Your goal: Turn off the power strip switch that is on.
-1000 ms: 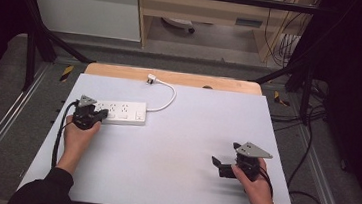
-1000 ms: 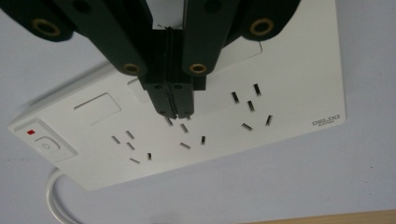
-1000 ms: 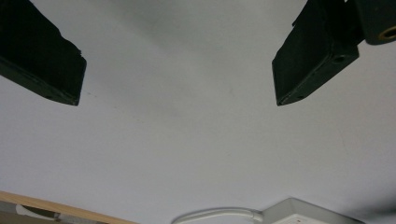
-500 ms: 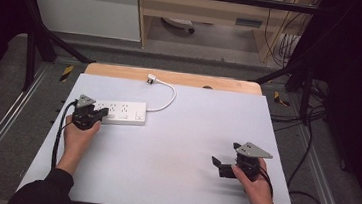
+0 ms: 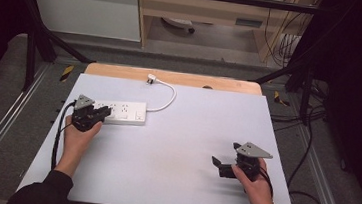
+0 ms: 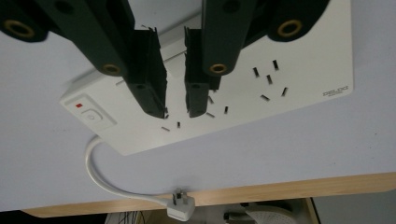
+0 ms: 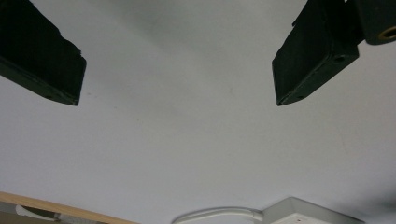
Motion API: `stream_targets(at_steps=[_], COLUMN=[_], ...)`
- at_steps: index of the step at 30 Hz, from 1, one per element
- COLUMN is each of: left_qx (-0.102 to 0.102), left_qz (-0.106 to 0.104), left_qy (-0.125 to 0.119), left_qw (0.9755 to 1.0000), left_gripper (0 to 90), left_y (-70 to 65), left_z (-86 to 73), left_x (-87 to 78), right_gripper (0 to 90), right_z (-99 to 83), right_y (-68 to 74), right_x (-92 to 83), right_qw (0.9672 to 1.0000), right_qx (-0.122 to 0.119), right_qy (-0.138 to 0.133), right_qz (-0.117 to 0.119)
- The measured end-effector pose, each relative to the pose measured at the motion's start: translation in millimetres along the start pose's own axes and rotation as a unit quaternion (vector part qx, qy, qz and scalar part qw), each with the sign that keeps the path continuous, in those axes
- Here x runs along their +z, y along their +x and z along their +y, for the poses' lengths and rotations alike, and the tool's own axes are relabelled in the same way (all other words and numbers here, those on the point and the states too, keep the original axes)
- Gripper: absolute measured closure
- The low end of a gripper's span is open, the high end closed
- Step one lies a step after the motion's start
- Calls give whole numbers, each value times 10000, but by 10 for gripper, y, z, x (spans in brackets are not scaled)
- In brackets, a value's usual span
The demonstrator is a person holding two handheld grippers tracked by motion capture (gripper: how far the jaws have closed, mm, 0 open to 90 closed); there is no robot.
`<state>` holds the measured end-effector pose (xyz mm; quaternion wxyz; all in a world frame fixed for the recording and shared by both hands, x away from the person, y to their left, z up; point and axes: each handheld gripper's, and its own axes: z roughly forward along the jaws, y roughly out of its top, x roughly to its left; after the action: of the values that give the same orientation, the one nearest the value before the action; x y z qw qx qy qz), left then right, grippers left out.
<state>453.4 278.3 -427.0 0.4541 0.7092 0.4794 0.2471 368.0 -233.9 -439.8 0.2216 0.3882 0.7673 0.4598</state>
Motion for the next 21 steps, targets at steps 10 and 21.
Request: stream_targets(at_steps=[10,21], left_qx=[-19,56], left_qz=[62,50], left_qy=[-258,-391], left_qw=[9996,9992], left_gripper=[430,142], left_y=[-92,-268], left_z=[53,121], left_x=[-71,-80], right_gripper=[33,30], right_z=[0,-1], right_y=[-1,-3], right_x=[-1,7], right_qw=[10000,10000], right_qx=[-4,12], right_qy=[-4,-6], right_qz=[4,12])
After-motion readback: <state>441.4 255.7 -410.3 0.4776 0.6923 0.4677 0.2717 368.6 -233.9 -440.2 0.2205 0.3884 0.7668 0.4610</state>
